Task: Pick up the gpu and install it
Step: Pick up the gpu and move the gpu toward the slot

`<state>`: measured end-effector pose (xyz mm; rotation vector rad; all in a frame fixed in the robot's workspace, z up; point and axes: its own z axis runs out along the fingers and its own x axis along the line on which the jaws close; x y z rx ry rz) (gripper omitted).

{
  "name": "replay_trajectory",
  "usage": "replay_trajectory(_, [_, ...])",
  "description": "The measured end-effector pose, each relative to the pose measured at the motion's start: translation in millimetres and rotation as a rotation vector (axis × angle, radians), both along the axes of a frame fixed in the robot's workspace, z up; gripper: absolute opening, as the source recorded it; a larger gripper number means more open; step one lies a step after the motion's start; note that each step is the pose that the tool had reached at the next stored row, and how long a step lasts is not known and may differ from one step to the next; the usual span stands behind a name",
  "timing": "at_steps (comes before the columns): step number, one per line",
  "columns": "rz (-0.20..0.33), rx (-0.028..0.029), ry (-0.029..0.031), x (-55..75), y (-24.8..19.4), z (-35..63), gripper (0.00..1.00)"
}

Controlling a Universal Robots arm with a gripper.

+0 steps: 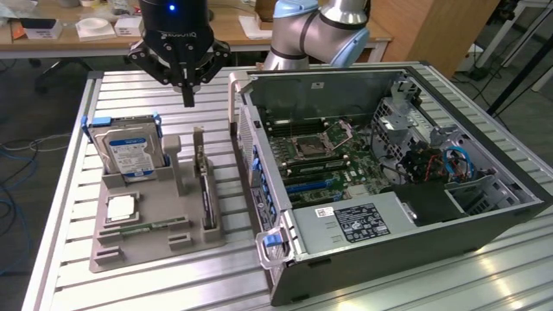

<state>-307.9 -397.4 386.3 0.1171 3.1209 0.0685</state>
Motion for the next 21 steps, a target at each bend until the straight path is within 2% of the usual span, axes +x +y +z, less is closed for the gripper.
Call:
replay_trajectory(7, [0.0, 0.0, 0.0, 0.0, 0.0, 0.0, 0.11])
replay_trajectory(9, [0.0, 0.0, 0.0, 0.0, 0.0, 0.0, 0.23])
replay_trajectory(12, [0.0, 0.0001, 0.0, 0.0, 0.0, 0.0, 0.29])
replay_trajectory(14, [0.0, 0.0, 0.0, 0.0, 0.0, 0.0, 0.41])
replay_trajectory(17, [0.0, 0.0001, 0.0, 0.0, 0.0, 0.0, 0.47])
replay_trajectory(18, [0.0, 0.0, 0.0, 0.0, 0.0, 0.0, 0.53])
replay_trajectory(21, [0.0, 0.0001, 0.0, 0.0, 0.0, 0.0, 0.53])
